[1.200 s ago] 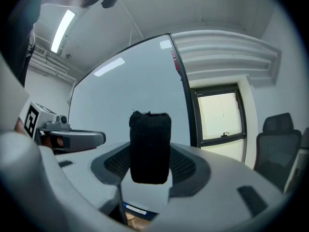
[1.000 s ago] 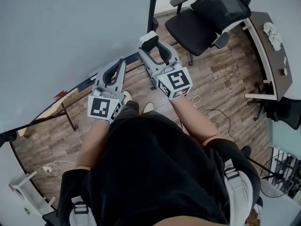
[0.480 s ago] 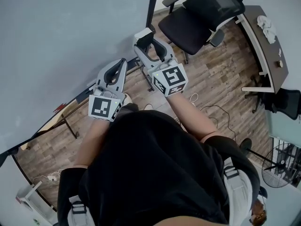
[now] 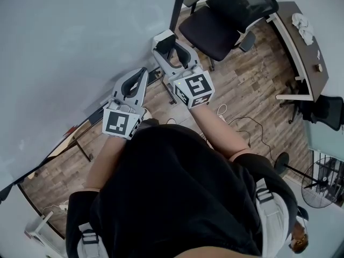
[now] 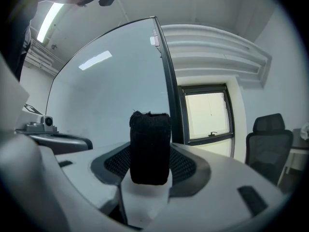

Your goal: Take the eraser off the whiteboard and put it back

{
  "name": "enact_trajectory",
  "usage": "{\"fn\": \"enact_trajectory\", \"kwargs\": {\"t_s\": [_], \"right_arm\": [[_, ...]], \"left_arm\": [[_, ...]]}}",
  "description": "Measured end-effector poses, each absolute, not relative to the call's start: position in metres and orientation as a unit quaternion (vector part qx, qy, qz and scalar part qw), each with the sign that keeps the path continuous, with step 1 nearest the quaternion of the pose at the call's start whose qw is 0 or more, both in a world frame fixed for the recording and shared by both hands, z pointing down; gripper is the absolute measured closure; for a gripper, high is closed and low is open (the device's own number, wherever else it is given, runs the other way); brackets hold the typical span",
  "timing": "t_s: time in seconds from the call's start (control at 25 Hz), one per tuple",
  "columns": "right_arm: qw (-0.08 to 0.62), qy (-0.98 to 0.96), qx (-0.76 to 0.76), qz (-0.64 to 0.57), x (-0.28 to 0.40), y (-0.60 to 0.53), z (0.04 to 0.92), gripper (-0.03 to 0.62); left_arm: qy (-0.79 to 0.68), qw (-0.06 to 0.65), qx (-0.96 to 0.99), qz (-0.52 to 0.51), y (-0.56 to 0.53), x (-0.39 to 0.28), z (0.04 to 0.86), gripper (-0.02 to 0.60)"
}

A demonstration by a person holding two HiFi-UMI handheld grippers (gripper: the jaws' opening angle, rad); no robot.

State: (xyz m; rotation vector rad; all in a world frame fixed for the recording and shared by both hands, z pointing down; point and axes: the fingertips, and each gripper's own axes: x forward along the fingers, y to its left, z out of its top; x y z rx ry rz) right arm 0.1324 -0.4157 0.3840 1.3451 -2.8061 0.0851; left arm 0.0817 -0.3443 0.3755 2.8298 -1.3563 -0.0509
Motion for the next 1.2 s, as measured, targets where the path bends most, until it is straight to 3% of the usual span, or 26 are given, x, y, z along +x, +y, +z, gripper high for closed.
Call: {"fn": "enact_trajectory", "kwargs": {"t_s": [0.32,0.64,1.2], "right_arm": [[0.007,-0.900,0.434,0.031,0.132,-0.420,0.382,0.367],[-0.005,-0.900,0.434,0.026,0.140,-0.412,0.376,0.311],[-0.010,-0.919,0.392,0.029,0.151,-0.365,0.365,0.309]], "left_arm": [[-0.430,0.003,0.903,-0.016,-0.350,0.083,0.377,0.586],[-0.446,0.001,0.895,-0.014,-0.341,0.077,0.376,0.586],[-0.488,-0.012,0.873,-0.007,-0.297,0.074,0.371,0.586]]}}
